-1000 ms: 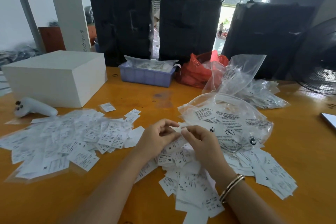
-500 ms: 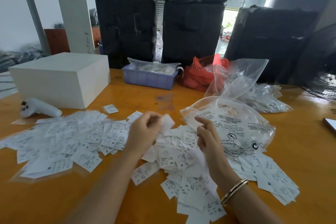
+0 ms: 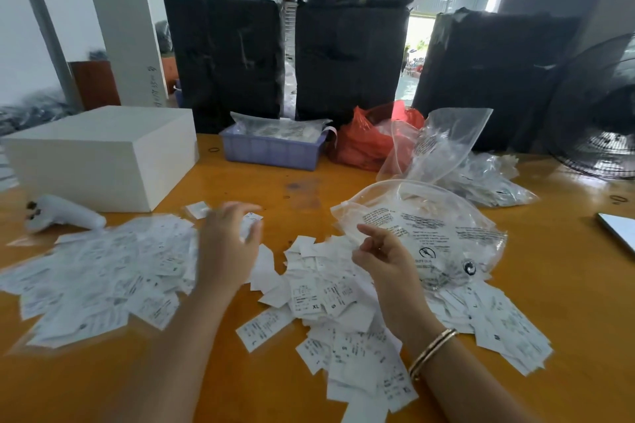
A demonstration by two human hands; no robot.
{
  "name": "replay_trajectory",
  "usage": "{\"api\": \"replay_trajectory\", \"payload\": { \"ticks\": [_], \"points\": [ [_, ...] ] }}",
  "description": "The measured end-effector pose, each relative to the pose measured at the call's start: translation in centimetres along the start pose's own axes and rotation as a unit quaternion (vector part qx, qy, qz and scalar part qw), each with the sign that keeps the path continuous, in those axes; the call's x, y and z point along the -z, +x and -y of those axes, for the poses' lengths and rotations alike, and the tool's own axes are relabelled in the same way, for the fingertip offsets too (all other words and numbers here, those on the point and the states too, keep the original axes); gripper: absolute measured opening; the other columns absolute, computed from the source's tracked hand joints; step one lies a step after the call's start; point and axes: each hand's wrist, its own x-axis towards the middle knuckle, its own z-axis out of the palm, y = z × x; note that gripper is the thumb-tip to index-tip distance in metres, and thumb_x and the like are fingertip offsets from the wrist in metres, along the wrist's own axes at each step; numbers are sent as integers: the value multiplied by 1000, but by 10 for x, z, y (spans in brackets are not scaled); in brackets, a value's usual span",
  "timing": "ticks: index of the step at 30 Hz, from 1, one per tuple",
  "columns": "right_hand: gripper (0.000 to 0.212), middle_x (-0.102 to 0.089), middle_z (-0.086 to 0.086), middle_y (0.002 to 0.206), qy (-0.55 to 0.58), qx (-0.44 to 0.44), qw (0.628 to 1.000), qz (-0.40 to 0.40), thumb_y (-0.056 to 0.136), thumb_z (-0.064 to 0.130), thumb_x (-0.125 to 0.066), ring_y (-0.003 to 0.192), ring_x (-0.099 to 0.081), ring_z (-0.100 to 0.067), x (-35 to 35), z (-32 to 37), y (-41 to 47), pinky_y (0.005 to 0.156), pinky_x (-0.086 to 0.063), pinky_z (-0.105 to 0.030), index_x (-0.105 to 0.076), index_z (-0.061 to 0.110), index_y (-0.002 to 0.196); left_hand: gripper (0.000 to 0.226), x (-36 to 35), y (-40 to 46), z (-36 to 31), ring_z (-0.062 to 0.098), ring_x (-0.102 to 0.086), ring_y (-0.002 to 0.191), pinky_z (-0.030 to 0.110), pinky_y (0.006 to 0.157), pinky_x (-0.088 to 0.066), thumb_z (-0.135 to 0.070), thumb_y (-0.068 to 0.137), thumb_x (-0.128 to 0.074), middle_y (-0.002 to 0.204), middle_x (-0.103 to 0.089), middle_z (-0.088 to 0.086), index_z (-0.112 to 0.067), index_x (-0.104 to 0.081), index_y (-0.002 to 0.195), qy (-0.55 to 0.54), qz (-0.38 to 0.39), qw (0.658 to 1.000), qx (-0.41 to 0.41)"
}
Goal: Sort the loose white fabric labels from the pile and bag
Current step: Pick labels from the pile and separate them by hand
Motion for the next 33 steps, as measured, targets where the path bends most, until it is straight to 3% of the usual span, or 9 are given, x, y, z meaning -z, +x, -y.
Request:
{"api": "replay_trajectory", "payload": {
  "ticks": [2,5,8,12,15,17,19,27,33],
  "points": [
    [38,-57,7,72,29,1,999,12,82,-11,-61,70,-58,-5,-4,-2,0,72,-52,-18,-67,21,100,29,-4,-8,-26,-4,-56,97,12,77,-44,-53,88,-50,103,-60,-20,-35,-58,109,-178,166,970,-3],
    [36,-59,8,70,54,6,998,35,82,-11,-62,72,-60,-8,-7,-3,0,75,-53,-21,-68,19,100,47,-17,-16,-42,-8,-57,92,14,74,-47,-72,72,-54,99,-60,-24,-40,-55,106,-286,308,904,75],
    [37,-58,5,72,55,1,998,40,82,-12,-61,74,-64,-10,-9,-3,1,76,-54,-22,-67,19,102,7,-29,-19,-39,1,-61,73,17,64,-46,-35,81,-73,74,-66,-17,-32,-66,82,-326,293,891,119],
    [53,-57,11,95,-127,42,988,77,86,-13,-51,91,-63,-9,-4,6,-2,79,-52,-23,-53,32,112,9,-31,-20,-38,8,-69,77,15,62,-50,-15,87,-67,79,-74,-7,-15,-60,81,-404,244,863,181],
    [45,-47,23,110,-451,122,858,213,86,6,-54,103,-40,6,9,14,-2,90,-27,-22,-52,38,116,8,-28,-18,-37,7,-69,73,13,58,-48,-5,89,-62,77,-74,-4,-12,-58,85,-432,198,854,212],
    [40,-44,19,115,-552,105,779,280,86,22,-56,110,-29,-2,14,15,-1,88,-15,-26,-55,38,124,11,-26,-18,-37,4,-68,70,12,55,-47,-5,88,-63,74,-73,-7,-16,-63,85,-439,181,851,224],
    [38,-42,16,117,-590,91,744,299,86,35,-59,112,-27,-6,15,15,-1,89,-12,-28,-56,40,123,12,-24,-18,-39,1,-67,71,11,55,-46,-10,87,-65,73,-72,-9,-21,-67,84,-445,173,850,223],
    [19,-52,21,87,-472,47,852,221,83,36,-68,88,-43,1,10,8,2,93,-30,-30,-51,37,75,5,-24,-25,-46,6,-68,83,18,70,-52,-19,86,-66,87,-75,-7,-18,-69,90,-427,173,858,226],
    [18,-65,15,97,-370,73,918,121,90,26,-62,87,-58,1,8,4,2,78,-42,-8,-74,19,102,6,-21,-24,-48,6,-70,79,19,66,-49,-13,89,-63,85,-75,-4,-17,-65,94,-455,161,845,227]
  ]
}}
